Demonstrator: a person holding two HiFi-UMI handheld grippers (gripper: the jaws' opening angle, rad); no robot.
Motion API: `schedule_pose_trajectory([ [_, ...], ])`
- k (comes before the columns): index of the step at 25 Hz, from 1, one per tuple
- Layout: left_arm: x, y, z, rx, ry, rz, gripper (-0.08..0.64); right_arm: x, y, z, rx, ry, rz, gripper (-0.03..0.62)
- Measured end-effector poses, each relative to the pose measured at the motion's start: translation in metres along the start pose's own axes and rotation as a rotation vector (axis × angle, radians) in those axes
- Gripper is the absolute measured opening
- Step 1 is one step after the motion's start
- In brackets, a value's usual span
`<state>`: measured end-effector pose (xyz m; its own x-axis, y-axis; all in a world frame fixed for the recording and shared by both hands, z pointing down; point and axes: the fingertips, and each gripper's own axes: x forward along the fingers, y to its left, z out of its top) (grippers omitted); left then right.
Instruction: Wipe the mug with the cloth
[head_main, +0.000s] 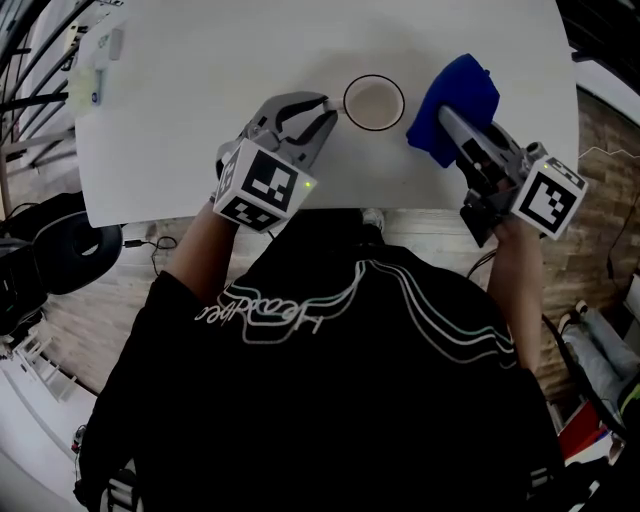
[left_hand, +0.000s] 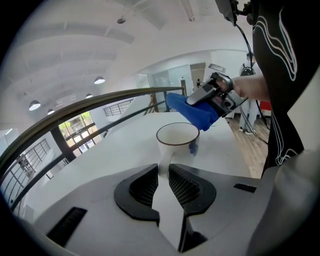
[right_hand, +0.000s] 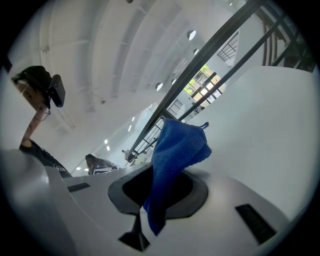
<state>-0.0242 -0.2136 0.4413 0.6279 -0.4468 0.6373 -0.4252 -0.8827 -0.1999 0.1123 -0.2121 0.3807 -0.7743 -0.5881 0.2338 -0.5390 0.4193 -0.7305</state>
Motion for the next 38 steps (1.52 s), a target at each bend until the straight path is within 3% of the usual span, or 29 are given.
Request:
schedule_pose_trajectory([
  [17, 0.011, 0.007, 0.017, -0.059, -0.036, 0.007, 0.071, 0.006, -0.001, -0.008, 0.081, -0.011, 0.044, 0.051],
  [30, 0.01, 0.018, 0.007, -0.088, -0.053, 0.008, 0.071, 0.039, -0.024, -0.032, 0.006, 0.141, -0.073, 0.051],
  [38, 0.011, 0.024, 0.003, -0.102, -0.066, 0.0, 0.071, 0.06, -0.046, -0.047, -0.115, 0.32, -0.208, 0.051],
])
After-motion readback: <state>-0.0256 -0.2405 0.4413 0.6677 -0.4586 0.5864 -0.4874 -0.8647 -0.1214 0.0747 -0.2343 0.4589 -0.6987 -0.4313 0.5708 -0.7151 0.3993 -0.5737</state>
